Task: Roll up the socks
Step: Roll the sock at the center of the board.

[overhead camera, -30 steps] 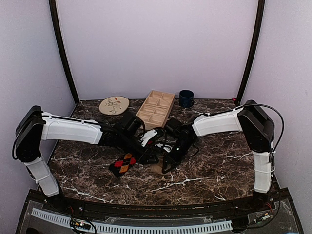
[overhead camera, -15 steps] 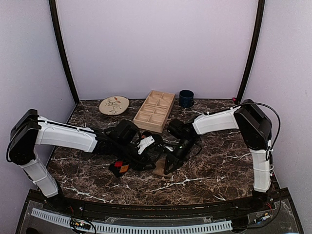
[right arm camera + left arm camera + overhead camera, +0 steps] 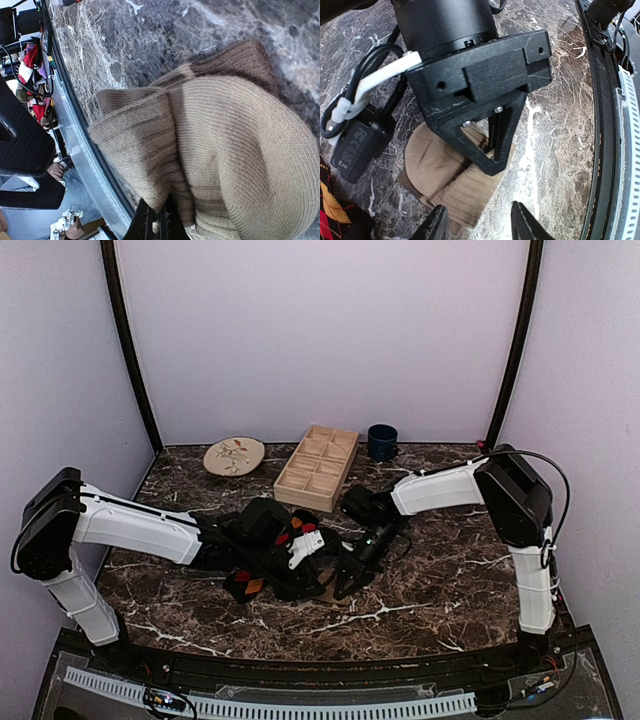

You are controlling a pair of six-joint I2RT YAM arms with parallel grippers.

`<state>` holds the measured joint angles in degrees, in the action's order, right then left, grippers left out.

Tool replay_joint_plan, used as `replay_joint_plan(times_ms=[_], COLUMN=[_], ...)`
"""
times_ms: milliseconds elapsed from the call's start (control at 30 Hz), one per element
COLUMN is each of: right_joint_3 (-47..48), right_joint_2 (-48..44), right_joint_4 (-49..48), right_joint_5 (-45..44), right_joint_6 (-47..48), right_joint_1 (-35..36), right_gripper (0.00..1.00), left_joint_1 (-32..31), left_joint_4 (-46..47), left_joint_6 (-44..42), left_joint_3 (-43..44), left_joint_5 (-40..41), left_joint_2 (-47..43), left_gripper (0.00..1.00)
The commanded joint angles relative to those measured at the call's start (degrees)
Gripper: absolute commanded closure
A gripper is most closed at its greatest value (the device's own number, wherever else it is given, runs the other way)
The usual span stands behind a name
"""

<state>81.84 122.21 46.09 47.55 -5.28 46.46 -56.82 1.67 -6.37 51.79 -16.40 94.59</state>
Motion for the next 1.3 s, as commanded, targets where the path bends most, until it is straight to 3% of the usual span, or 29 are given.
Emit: replay_joint_plan(times_ms=[0,533,1267], right_joint_3=[1.31,2.98,2.42], right_joint_2=[0.88,1.97,3.47], right_joint_4=[1.77,2.86,2.43], right_joint_5=[1.44,2.73,4.31], right_joint_6=[-0.52,-1.05,-0.57], right_joint_1=[-0.21,-0.14,0.61], right_gripper=[1.0,1.0,1.0], left_joint_1=[-0.18,-1.27,-1.72], left_joint_4=[1.81,0.23,-2.51], left_joint_6=[-2.5,-6.28,-9.75], left_joint_3=[-0.39,1.54,4.83], left_joint_5=[0.87,-0.89,-2.96], left_joint_2=[0.26,4.49,9.26], left_gripper=[0.54,0.54,0.62])
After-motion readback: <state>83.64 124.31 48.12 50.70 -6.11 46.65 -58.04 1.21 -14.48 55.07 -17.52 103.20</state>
